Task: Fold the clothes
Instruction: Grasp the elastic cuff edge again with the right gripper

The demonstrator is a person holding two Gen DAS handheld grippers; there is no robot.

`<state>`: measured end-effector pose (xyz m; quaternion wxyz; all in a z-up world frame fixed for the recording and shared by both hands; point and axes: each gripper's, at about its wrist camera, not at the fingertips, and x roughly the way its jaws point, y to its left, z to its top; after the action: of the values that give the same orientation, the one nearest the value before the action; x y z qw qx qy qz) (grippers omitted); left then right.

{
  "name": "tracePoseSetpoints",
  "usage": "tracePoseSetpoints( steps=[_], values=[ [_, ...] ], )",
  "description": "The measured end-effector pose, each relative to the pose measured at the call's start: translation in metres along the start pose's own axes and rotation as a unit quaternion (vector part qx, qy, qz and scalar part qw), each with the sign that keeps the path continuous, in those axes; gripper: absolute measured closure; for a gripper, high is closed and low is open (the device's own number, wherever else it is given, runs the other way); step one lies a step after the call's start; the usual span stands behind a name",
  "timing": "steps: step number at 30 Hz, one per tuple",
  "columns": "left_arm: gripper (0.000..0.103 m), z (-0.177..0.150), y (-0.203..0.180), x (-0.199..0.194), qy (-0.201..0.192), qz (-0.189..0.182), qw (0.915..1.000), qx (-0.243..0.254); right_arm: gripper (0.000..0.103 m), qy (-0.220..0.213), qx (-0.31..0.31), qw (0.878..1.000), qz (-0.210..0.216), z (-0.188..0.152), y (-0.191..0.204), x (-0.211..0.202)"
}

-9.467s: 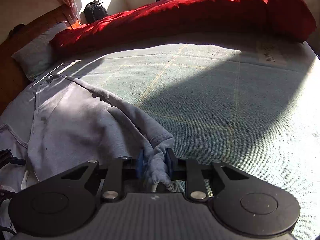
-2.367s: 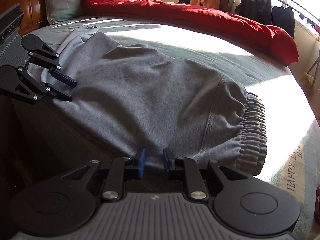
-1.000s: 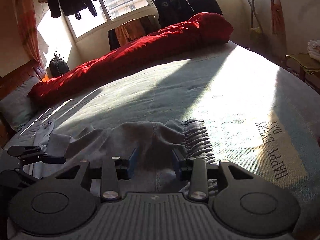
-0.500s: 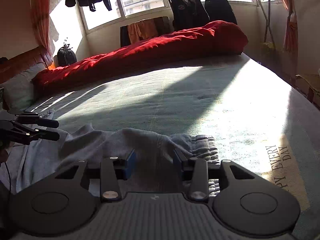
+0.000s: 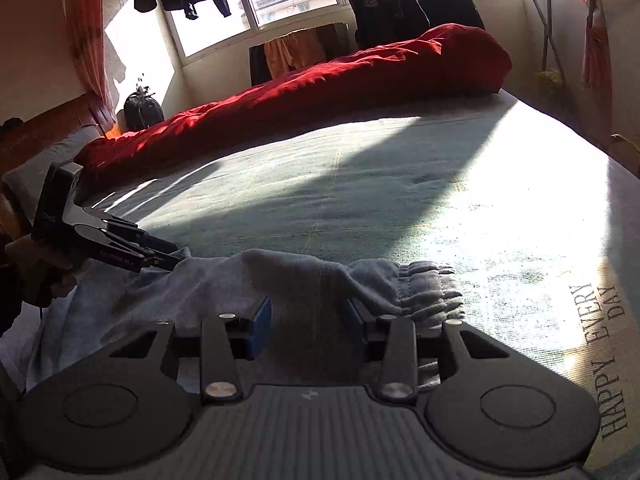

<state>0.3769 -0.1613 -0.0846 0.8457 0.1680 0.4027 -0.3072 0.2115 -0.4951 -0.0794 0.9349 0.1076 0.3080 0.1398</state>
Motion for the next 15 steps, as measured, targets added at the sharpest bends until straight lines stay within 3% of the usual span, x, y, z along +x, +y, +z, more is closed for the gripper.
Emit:
tracePoseSetpoints(
  steps=[5, 11, 15],
  values=[
    [0.06, 0.004, -0.008, -0.027, -0.037, 0.013, 0.9992, 0.002, 0.057, -0.009, -0.009, 1.0, 0.004, 0.002, 0.008, -0.008],
    [0.056, 0.009, -0.011, -0.037, -0.052, -0.113, 0.9894, -0.074, 0.05, -0.024, -0.04, 0.999, 0.016, 0.021, 0.021, -0.004],
    [0.057, -0.003, -0.01, -0.008, -0.011, -0.089, 0.9911, -0.098, 0.05, 0.003, -0.025, 1.0, 0.008, 0.01, 0.012, 0.009]
  ],
)
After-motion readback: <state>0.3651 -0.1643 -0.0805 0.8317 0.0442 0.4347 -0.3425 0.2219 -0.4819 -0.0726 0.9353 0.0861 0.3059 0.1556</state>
